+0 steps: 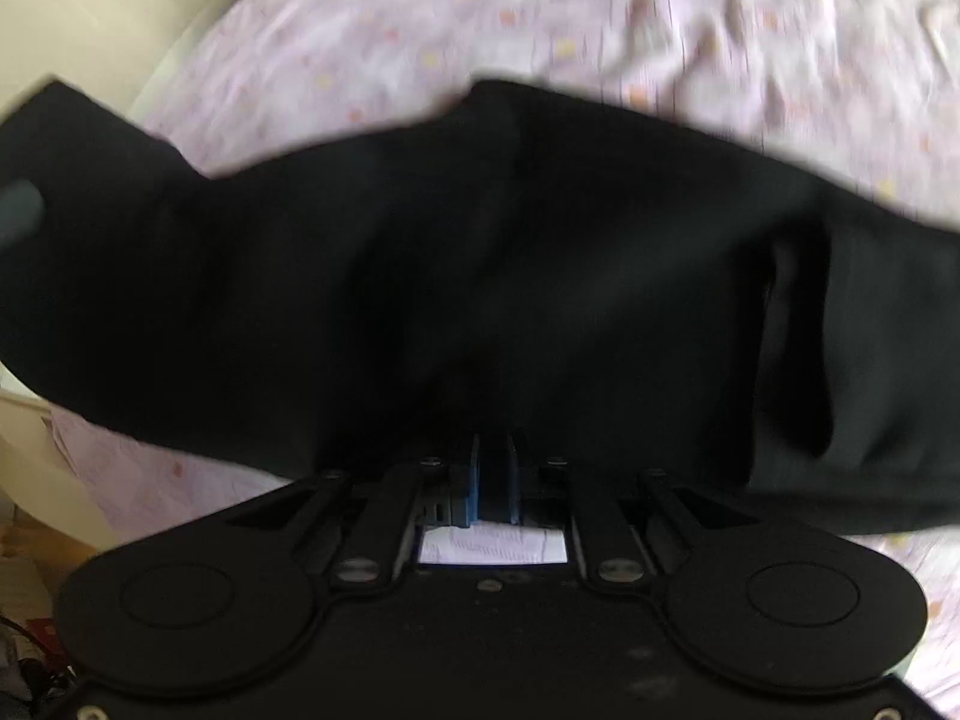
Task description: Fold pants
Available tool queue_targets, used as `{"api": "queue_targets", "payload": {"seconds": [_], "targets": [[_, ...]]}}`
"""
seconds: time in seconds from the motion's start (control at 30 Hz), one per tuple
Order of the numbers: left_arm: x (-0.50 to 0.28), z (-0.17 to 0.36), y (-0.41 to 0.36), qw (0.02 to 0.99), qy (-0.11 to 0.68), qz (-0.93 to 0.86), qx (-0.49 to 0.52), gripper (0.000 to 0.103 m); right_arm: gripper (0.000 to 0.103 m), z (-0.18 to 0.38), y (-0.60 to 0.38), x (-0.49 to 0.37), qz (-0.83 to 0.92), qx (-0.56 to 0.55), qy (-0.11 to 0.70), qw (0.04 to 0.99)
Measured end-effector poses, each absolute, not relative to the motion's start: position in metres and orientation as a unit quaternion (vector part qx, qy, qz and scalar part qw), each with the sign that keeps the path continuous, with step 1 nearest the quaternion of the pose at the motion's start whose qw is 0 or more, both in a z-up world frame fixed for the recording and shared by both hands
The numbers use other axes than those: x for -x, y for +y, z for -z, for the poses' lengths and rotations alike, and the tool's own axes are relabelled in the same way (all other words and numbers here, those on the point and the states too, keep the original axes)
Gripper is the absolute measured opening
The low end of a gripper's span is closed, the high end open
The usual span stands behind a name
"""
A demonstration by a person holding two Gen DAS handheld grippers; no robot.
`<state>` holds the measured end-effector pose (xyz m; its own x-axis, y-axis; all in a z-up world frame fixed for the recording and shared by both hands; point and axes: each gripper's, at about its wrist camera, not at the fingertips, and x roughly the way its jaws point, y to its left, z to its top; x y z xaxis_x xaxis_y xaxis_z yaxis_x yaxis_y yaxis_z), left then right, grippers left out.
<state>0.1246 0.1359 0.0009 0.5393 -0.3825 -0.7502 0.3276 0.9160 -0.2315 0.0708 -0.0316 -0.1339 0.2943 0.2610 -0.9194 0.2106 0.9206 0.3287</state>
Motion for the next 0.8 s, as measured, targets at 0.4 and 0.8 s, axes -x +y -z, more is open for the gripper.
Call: {"api": "queue_targets", "payload": {"seconds": [0.4, 0.8], "targets": [[-0.085, -0.001, -0.010, 0.861, 0.428, 0.274, -0.006, 0.010, 0.015, 0.070, -0.141, -0.028, -0.021, -0.261, 0.505, 0.823], [-0.074, 0.052, -0.129, 0.827, 0.483, 0.287, -0.007, 0.009, 0.028, 0.076, -0.252, 0.043, 0.057, -0.258, 0.516, 0.815]]}}
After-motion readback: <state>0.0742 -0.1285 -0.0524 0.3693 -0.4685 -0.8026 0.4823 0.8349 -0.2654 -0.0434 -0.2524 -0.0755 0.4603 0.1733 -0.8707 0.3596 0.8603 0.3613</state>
